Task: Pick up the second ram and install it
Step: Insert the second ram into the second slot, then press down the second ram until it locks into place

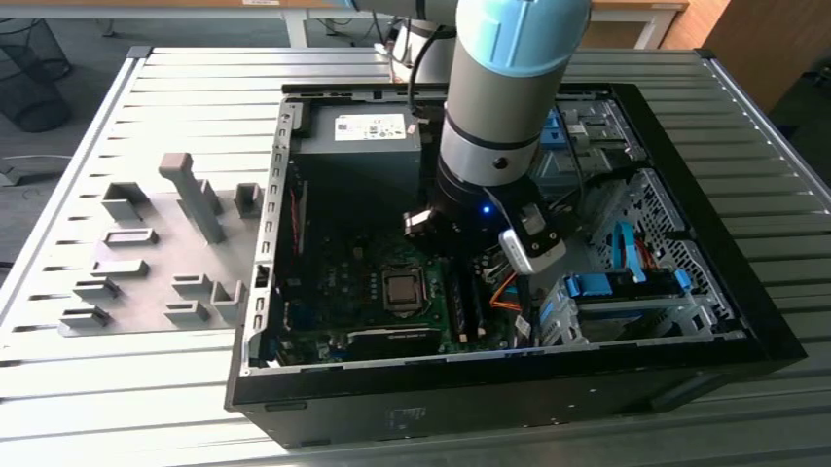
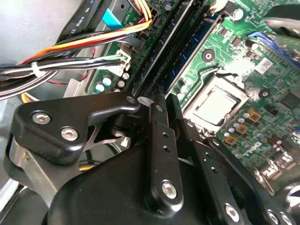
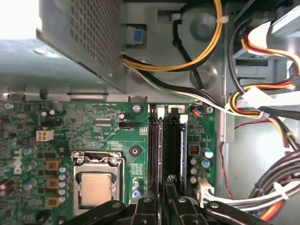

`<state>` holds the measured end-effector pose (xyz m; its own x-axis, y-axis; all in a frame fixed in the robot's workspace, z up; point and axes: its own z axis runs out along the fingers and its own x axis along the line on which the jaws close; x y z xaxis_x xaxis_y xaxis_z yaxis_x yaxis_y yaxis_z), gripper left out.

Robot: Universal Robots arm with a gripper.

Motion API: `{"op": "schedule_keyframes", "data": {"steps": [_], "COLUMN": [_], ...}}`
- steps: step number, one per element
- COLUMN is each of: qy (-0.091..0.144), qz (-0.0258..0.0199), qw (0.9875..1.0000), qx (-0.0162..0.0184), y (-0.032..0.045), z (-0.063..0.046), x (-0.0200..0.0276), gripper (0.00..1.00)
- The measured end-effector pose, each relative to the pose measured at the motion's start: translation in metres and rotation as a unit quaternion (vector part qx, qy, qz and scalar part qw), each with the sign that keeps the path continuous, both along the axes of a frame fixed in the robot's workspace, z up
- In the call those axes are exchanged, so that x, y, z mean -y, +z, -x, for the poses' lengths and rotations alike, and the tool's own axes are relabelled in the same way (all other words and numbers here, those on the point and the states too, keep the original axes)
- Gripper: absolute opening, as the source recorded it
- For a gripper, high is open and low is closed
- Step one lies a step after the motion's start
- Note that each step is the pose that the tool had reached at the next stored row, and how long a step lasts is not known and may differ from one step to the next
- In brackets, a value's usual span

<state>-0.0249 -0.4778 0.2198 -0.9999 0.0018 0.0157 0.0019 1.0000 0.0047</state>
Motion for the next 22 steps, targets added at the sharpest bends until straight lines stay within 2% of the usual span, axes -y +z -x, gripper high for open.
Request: {"op": "schedule_keyframes", "data": {"steps": [3, 4, 6, 7, 9, 15, 22], "qy": [0.000, 0.000, 0.000, 0.000, 0.000, 0.000, 0.000], "qz": [-0.0001, 0.0000, -0.0001, -0.0001, 0.0000, 0.0000, 0.0000], "qw": [1.0000, 1.0000, 1.0000, 1.0000, 1.0000, 1.0000, 1.0000], "qx": [0.0000, 0.0000, 0.0000, 0.0000, 0.0000, -0.0001, -0.0001], "y": [0.0086, 0.0094, 0.0093, 0.0093, 0.0094, 0.0091, 0.0014], "z": [0.0000, 0.0000, 0.0000, 0.0000, 0.0000, -0.0002, -0.0002], "x": [0.0000, 0.0000, 0.0000, 0.0000, 0.0000, 0.0000, 0.0000], "gripper": [0.21, 0.21, 0.20, 0.13, 0.11, 0.11, 0.11]}}
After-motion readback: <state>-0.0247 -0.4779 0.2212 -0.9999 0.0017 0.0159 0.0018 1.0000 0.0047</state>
